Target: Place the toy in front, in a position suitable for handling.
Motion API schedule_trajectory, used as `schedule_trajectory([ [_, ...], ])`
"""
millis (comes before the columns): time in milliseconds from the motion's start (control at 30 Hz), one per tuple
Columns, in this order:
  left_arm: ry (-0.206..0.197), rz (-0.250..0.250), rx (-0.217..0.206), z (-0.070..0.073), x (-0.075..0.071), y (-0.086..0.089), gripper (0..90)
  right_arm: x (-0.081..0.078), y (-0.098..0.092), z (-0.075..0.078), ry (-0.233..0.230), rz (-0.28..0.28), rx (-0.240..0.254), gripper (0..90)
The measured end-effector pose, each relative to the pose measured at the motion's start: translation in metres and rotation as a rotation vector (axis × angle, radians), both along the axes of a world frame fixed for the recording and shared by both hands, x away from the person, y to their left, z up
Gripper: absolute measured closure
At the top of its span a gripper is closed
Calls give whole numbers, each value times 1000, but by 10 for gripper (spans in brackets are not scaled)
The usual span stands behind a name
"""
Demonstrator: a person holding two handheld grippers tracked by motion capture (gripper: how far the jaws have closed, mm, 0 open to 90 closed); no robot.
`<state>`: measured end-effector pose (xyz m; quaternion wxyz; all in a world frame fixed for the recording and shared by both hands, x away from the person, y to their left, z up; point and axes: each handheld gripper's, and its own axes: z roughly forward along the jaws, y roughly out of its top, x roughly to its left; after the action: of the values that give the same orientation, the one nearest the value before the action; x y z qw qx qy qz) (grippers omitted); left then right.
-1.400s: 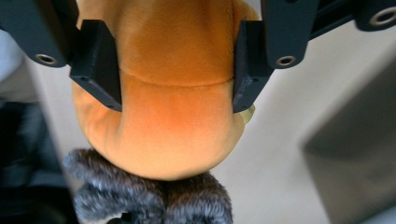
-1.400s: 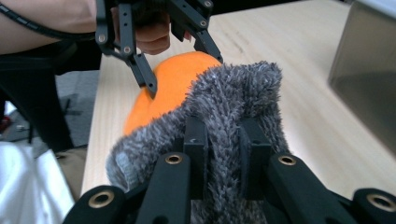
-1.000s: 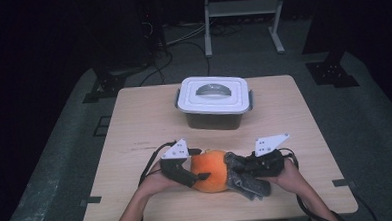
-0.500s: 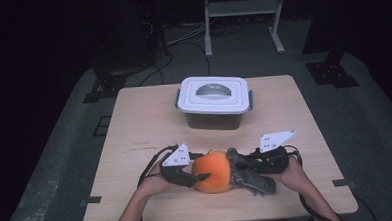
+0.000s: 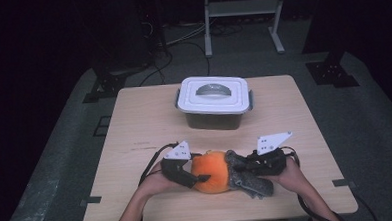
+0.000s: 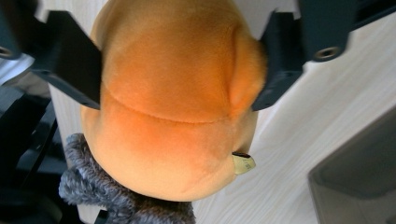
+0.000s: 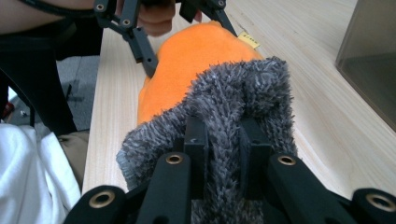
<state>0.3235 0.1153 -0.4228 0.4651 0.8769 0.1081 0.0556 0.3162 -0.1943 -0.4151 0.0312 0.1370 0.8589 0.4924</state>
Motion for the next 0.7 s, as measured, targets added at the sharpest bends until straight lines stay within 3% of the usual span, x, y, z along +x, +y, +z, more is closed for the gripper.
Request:
schedule_trajectory([
  [100,-71,-3,1,2,-4,-1,347,4,-4,-4,19,-7,-10,762],
  [200,-123,-9,6,4,-7,-3,367,8,-9,-8,14,-49,-88,762],
  [233,-142,-14,9,4,-8,-2,370,9,-11,-8,20,-56,-90,762],
  [333,-166,-28,6,4,-8,-1,376,6,-12,-2,3,-57,-42,762],
  [400,-174,-43,1,3,-9,-2,372,4,-11,6,-4,-39,40,762],
  [433,-169,-47,-4,3,-10,-3,361,3,-9,8,-8,-30,56,762],
  [500,-146,-49,-6,3,-9,-3,318,3,-4,6,-8,-20,38,761],
  [567,-95,-42,-12,3,-7,-4,237,3,0,-1,10,-4,27,762],
  [600,-95,-42,-12,3,-7,-4,197,3,0,-2,19,9,23,761],
  [633,-30,-25,-46,3,-4,-3,170,2,0,-2,16,15,15,761],
  [700,15,-8,-57,3,0,-2,121,1,0,-2,14,23,8,761],
])
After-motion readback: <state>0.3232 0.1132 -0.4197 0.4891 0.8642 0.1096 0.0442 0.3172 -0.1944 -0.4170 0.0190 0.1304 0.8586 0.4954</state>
